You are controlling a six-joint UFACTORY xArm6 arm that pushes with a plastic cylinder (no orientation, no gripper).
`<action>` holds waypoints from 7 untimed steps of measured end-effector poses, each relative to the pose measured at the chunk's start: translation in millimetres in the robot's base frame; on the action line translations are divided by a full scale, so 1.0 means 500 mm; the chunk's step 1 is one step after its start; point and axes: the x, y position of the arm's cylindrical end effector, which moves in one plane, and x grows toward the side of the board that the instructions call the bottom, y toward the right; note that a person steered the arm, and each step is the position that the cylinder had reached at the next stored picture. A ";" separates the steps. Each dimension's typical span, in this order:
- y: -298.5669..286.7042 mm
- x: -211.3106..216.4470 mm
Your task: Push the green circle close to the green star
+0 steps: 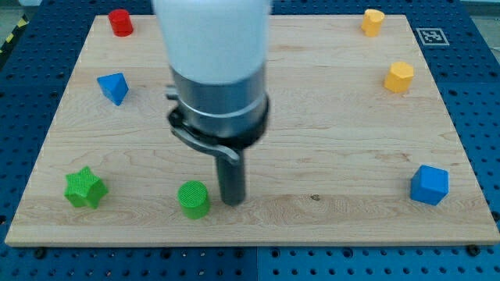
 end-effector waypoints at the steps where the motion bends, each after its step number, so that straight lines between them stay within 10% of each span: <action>1: 0.028 0.040; 7: -0.097 -0.020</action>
